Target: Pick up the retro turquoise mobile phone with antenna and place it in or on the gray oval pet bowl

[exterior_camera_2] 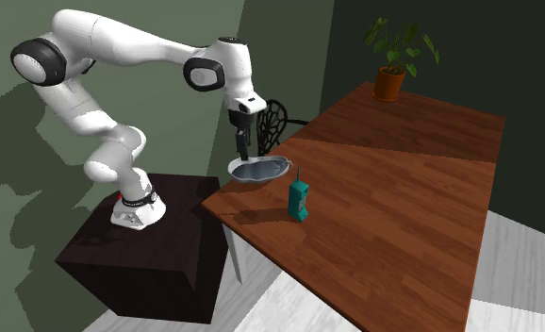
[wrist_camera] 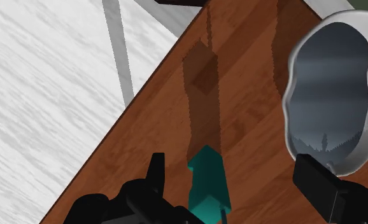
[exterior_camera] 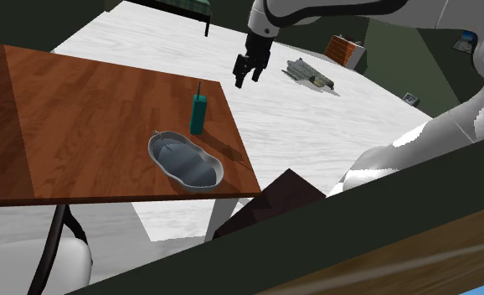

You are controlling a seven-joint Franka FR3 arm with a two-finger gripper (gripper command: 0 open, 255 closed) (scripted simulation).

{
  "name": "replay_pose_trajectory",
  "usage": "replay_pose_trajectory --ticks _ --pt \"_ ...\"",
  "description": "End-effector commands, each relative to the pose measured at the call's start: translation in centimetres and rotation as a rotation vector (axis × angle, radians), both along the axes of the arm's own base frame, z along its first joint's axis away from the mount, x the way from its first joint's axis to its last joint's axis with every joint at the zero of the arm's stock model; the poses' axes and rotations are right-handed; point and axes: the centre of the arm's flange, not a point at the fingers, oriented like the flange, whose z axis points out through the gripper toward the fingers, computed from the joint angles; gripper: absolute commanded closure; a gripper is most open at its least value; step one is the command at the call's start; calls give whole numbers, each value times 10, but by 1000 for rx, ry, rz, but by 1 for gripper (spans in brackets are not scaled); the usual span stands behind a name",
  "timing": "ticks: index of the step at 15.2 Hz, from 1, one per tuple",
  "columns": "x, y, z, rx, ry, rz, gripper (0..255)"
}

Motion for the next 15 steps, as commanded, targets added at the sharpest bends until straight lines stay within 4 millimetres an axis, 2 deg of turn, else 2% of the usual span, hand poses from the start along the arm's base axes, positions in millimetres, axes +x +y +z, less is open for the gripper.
replay_pose_trajectory --ticks 1,15 --pt "27 1 -14 8 8 -18 0" --pt "195 -5 -111 60 68 -139 0"
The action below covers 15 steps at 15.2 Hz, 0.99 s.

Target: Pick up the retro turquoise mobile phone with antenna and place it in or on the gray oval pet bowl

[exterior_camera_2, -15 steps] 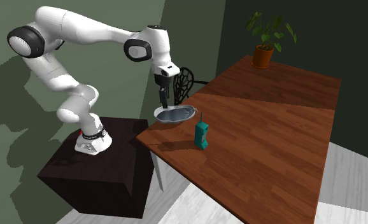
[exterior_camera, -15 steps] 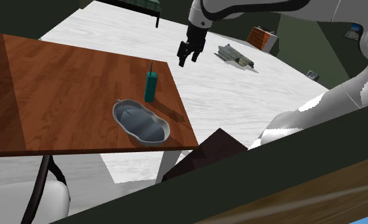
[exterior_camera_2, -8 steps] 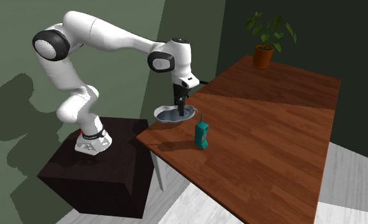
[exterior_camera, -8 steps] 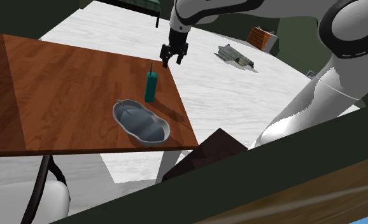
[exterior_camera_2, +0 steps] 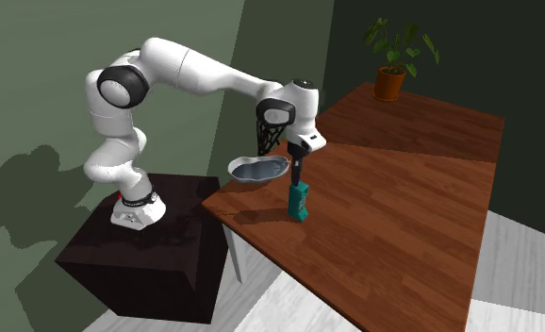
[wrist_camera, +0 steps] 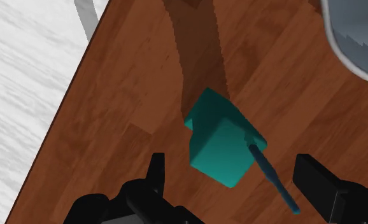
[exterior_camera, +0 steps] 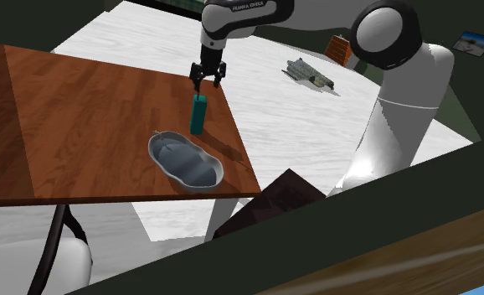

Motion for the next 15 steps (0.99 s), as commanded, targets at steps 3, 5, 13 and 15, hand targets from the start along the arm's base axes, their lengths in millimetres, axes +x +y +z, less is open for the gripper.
replay_pose_trajectory --ticks 3,5,13,15 --pt "44 -4 -28 14 16 -33 0" --pt "43 -4 -38 14 16 -33 0" --pt "43 -5 -68 14 16 -33 0" --pt "43 -5 -68 14 16 -33 0"
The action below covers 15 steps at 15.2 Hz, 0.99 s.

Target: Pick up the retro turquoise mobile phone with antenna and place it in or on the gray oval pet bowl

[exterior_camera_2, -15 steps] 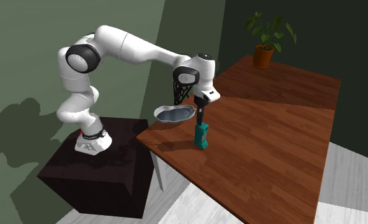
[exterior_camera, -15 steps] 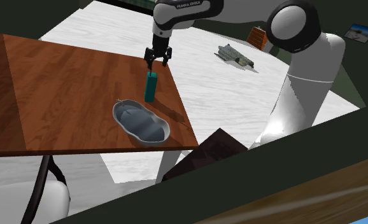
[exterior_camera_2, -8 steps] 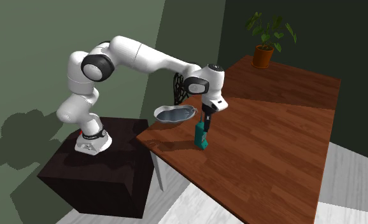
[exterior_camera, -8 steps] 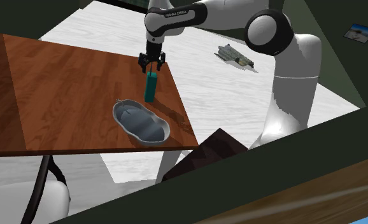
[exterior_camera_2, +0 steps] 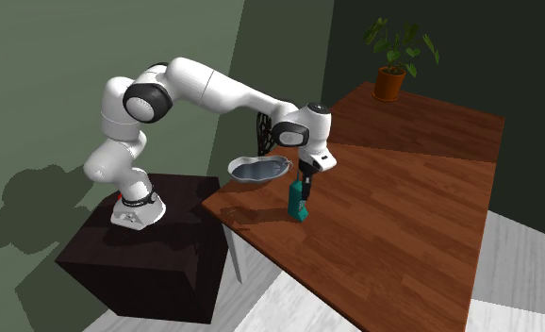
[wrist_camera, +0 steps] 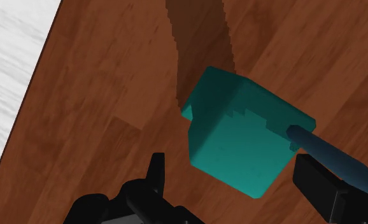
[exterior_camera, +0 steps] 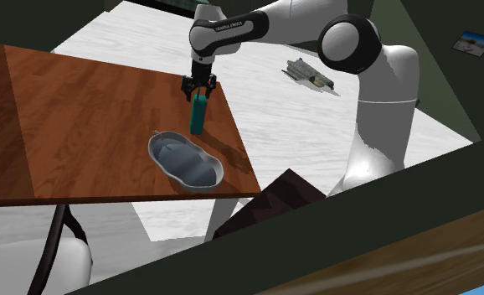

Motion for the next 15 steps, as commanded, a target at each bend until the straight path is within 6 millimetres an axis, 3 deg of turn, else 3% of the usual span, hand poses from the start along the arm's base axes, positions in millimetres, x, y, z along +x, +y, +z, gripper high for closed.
replay_pose_trajectory --ticks 1,3,4,13,15 --pt "0 0 0 0 0 0 0" --pt "0 0 0 0 0 0 0" --pt "0 0 0 0 0 0 255" --pt "0 0 0 0 0 0 255" --pt "0 0 10 0 0 0 255"
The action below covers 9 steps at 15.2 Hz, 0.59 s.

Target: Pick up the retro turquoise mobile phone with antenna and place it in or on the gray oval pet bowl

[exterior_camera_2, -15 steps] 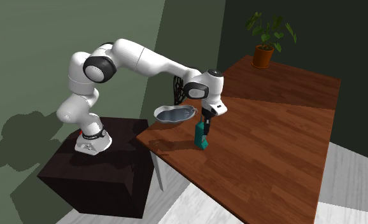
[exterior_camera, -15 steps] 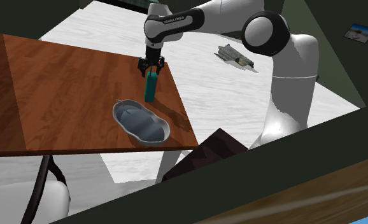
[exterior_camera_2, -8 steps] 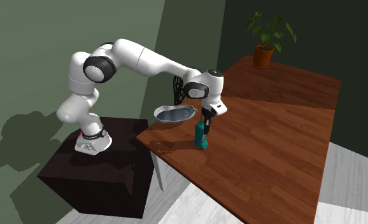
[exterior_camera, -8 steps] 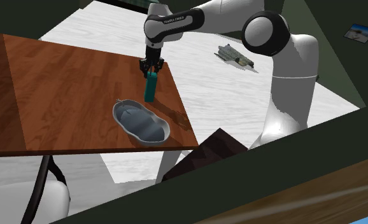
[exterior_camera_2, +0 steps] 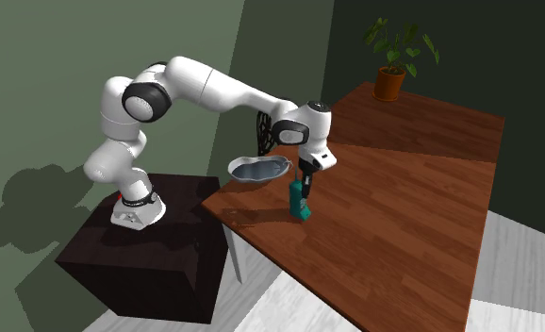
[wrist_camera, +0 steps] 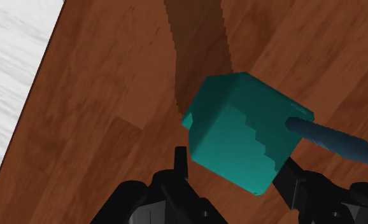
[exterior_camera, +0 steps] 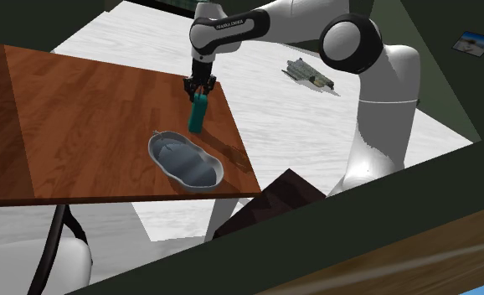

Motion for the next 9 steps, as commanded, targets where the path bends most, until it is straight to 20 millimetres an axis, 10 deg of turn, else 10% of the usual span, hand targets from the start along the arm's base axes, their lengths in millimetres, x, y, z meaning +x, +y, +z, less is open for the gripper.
replay_pose_trajectory --ticks 1,9 --pt "1 0 10 0 0 0 255" --pt "1 0 52 0 0 0 255"
